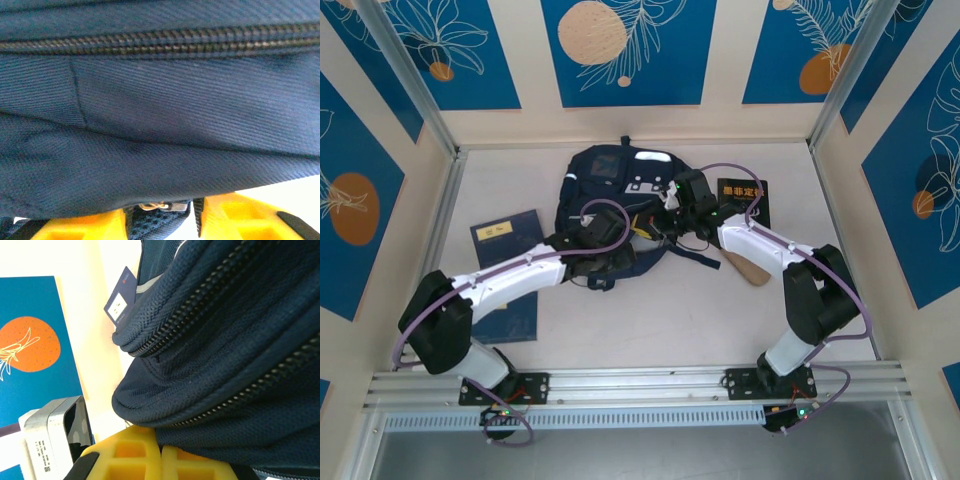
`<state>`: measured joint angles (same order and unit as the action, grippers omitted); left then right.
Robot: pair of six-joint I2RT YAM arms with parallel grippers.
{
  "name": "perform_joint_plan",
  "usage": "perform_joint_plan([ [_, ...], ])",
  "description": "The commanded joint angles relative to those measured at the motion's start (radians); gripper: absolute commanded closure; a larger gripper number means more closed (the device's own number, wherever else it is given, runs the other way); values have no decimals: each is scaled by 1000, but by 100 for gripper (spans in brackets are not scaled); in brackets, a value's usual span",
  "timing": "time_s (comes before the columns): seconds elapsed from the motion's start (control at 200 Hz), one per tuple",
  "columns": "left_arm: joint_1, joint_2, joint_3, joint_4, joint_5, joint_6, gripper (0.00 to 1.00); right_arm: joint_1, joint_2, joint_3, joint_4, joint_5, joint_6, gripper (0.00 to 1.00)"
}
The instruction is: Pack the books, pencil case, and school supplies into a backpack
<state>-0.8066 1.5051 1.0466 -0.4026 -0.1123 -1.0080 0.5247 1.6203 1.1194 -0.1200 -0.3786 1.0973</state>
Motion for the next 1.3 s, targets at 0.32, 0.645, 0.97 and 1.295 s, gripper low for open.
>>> perform_joint_plan([
  [0.32,-7,-62,-23,-73,-110,-14,82,18,-22,42,-2,-38,-23,94],
  [0.645,-6,-19,-11,-19,-45,46,83,27,-13,49,2,-37,-24,94],
  [0.97,-5,9,-7,-16,-87,74,87,28,-13,49,2,-41,-31,94],
  [1.295,16,-53,44,-49,13,107,100,65,5,35,-105,89,-152,95],
])
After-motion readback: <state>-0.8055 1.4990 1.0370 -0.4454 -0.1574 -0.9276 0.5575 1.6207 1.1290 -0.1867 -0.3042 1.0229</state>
